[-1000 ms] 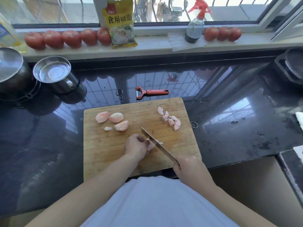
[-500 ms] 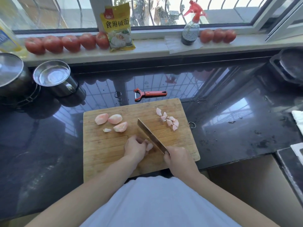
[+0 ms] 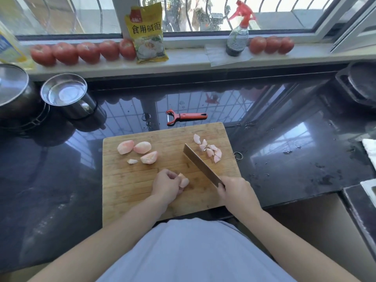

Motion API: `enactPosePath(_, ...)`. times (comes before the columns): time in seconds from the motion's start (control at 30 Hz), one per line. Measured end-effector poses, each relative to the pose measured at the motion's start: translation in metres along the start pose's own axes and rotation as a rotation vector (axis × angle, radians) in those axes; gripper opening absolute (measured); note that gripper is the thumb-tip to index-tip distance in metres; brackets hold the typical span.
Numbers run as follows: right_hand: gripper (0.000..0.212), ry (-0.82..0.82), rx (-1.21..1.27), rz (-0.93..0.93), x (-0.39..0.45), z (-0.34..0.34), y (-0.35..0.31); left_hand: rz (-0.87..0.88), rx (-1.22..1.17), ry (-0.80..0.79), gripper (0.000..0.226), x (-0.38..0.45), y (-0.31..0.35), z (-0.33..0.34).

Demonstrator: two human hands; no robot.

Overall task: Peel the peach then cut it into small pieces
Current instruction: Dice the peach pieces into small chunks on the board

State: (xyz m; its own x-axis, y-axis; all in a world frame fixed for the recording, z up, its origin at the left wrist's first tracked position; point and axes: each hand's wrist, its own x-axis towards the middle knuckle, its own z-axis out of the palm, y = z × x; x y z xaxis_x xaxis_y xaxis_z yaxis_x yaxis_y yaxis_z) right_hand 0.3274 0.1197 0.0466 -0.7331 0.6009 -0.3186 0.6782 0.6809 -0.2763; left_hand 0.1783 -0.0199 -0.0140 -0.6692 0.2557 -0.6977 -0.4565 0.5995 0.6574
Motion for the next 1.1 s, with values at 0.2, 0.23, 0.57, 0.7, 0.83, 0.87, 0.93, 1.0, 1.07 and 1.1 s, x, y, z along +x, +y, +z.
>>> enactPosePath(0.2,0.031,-0.02,0.045,-0.095,-0.007,-0.004,-0.003,-0.007,0.01,-0.038,0.009,0.002,0.001,-0.004)
enactPosePath(0.23,0.031,-0.036,0.039,-0.098,-0.011,-0.001,-0.004,-0.01,0.002,-0.04,0.01,0.002,0.002,-0.004)
enactPosePath(0.57,0.041,-0.071,0.036,-0.107,-0.023,0.006,-0.005,-0.041,0.042,-0.029,0.008,0.003,0.004,-0.004)
enactPosePath(0.7,0.028,-0.104,0.026,-0.129,-0.025,0.004,-0.008,-0.018,0.032,-0.018,0.01,0.004,0.002,-0.003)
enactPosePath(0.83,0.025,-0.112,0.02,-0.131,-0.029,0.001,-0.009,-0.028,0.027,-0.028,0.017,0.002,0.002,-0.003)
enactPosePath(0.87,0.022,-0.113,0.016,-0.137,-0.03,-0.001,-0.009,-0.032,0.031,-0.031,0.018,0.003,0.001,-0.002)
enactPosePath(0.93,0.021,-0.131,0.0,-0.132,-0.033,-0.003,-0.008,-0.032,0.045,-0.026,0.018,0.003,0.001,-0.002)
enactPosePath(1.0,0.024,-0.15,-0.008,-0.108,-0.037,-0.004,-0.006,-0.031,0.053,-0.016,0.016,0.004,0.0,-0.001)
enactPosePath(1.07,0.016,-0.143,-0.022,-0.102,-0.04,-0.005,-0.003,-0.032,0.068,-0.002,0.013,0.005,0.0,-0.001)
enactPosePath(1.1,0.013,-0.141,-0.035,-0.097,-0.04,-0.006,-0.002,-0.029,0.078,0.004,0.011,0.004,0.001,0.0)
